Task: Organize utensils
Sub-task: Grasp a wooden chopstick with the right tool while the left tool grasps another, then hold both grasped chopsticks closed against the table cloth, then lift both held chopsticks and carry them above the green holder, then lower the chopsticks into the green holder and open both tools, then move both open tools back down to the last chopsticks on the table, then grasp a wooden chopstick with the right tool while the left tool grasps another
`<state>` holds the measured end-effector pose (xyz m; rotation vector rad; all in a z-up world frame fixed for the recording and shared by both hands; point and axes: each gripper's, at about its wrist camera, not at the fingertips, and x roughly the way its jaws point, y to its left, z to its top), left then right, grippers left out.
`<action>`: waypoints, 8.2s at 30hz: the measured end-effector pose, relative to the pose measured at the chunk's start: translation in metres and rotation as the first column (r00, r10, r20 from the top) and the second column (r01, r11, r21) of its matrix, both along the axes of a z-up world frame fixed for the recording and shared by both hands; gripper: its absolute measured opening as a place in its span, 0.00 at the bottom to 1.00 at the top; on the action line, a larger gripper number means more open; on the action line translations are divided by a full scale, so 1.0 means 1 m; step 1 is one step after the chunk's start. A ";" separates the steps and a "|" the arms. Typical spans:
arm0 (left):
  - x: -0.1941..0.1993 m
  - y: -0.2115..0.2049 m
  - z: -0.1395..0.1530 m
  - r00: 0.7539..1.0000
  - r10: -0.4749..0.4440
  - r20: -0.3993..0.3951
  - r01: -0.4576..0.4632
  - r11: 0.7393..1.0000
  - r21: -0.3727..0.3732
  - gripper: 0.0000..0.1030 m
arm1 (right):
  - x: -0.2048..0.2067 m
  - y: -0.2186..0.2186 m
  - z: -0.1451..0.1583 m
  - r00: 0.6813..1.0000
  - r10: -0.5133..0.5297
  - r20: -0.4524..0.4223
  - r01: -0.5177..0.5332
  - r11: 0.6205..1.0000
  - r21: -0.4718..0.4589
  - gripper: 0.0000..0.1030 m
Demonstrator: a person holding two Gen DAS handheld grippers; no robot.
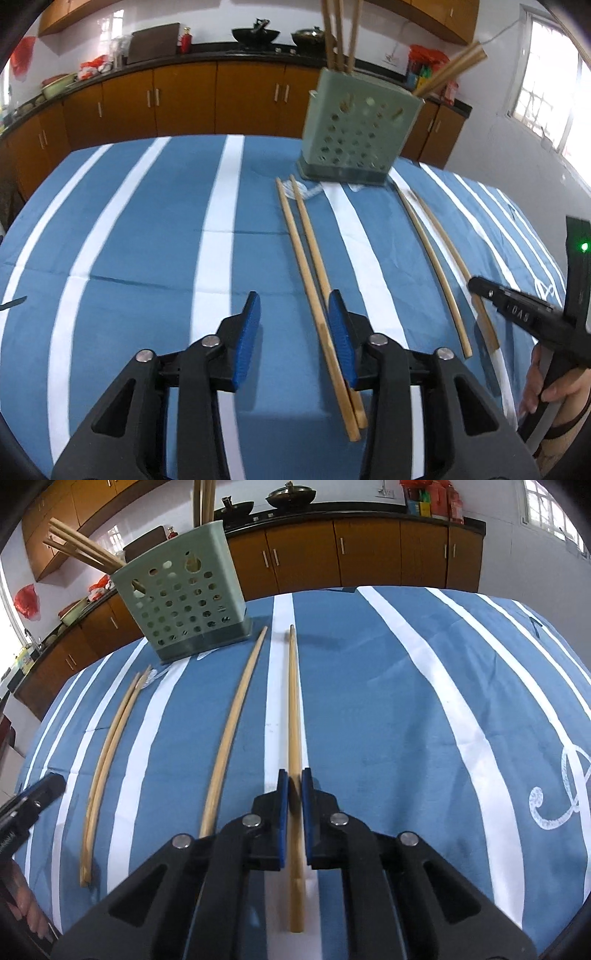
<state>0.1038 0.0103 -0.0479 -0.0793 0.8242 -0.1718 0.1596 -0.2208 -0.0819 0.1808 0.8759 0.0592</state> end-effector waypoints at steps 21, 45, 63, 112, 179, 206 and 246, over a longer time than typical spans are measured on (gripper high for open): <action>0.012 -0.011 -0.021 0.997 0.028 -0.066 -0.022 0.995 0.100 0.08 | -0.001 0.007 0.000 1.000 0.030 0.003 -0.030 0.999 -0.032 0.09; 0.039 0.057 -0.022 0.986 0.155 -0.057 -0.150 0.985 0.085 0.08 | 0.027 -0.014 -0.001 1.000 0.001 0.014 0.000 0.996 -0.088 0.09; 0.040 0.059 -0.020 0.986 0.153 -0.059 -0.148 0.986 0.083 0.09 | 0.028 -0.015 -0.002 1.000 -0.006 0.013 0.007 0.996 -0.086 0.09; 0.026 0.054 -0.020 0.989 0.134 -0.056 -0.127 0.986 0.111 0.09 | 0.010 -0.016 -0.002 1.000 0.014 0.013 -0.013 0.998 -0.059 0.09; 0.085 -0.017 0.221 0.771 0.109 0.628 -0.004 0.986 -0.166 0.07 | 0.060 0.015 0.253 0.685 -0.013 0.728 -0.051 0.997 0.065 0.08; 0.067 -0.002 0.197 0.830 0.114 0.545 -0.039 0.988 -0.148 0.37 | 0.033 0.020 0.227 0.768 0.027 0.640 -0.055 0.998 0.024 0.27; 0.018 -0.036 -0.024 0.998 0.013 -0.056 -0.009 0.997 0.081 0.10 | -0.001 -0.004 -0.002 1.000 -0.017 0.015 0.017 1.000 -0.011 0.08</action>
